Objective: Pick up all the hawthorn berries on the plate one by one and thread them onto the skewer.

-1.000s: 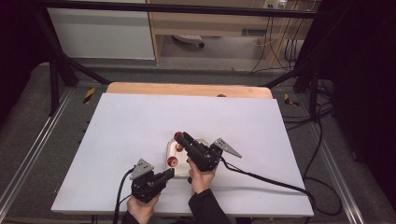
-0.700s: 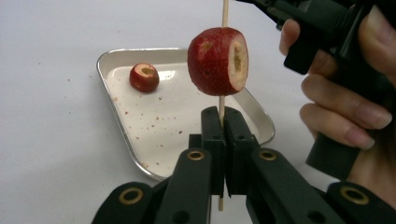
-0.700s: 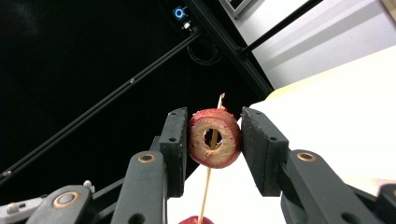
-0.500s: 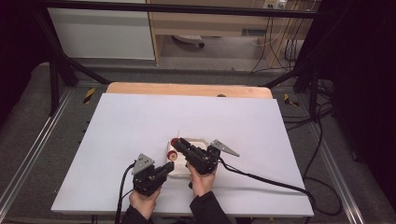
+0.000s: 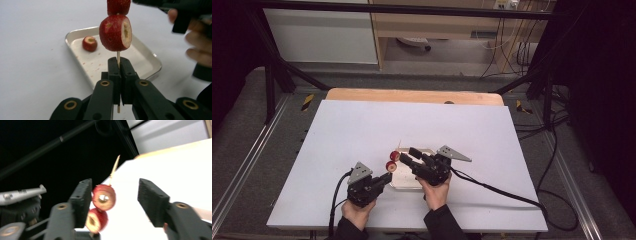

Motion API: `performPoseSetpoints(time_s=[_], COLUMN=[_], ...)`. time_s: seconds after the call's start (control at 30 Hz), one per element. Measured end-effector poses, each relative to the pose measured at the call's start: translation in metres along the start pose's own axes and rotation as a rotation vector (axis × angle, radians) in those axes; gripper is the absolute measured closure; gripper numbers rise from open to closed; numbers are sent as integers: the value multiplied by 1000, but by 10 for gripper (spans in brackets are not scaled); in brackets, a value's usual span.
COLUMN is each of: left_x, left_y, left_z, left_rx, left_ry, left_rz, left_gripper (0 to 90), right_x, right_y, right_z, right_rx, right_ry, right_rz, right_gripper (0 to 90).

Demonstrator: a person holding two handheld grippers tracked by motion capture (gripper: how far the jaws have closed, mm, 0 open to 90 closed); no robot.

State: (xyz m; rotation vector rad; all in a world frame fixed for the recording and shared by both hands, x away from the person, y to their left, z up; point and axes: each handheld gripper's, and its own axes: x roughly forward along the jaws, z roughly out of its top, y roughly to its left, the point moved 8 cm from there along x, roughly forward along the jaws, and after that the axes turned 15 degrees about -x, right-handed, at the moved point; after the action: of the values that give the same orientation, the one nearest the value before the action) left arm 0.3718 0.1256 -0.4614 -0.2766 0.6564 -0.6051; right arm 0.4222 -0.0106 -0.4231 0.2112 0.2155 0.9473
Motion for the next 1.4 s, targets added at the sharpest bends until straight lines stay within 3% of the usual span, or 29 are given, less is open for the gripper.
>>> performPoseSetpoints(time_s=[0.27,0.43,0.6,0.77,1.03,1.4], left_x=[-16,-21,-22,-24,-22,-24], left_y=[29,36,38,46,52,54], left_z=[-6,-12,-15,-16,-15,-14], left_rx=[104,172,200,182,184,170], left_ry=[67,107,119,134,138,129], left_rz=[51,76,76,66,84,77], left_gripper=[880,878,877,877,877,877], right_x=[-10,-13,-13,-2,26,65], right_y=[-22,-31,-40,-42,-45,-50], right_z=[-18,-21,-16,-10,-15,-17], right_rx=[-181,-206,-253,-303,-391,-373], right_ry=[332,439,550,645,851,967], right_rz=[-28,-28,-58,-49,-33,-24], right_gripper=[201,150,121,111,136,297])
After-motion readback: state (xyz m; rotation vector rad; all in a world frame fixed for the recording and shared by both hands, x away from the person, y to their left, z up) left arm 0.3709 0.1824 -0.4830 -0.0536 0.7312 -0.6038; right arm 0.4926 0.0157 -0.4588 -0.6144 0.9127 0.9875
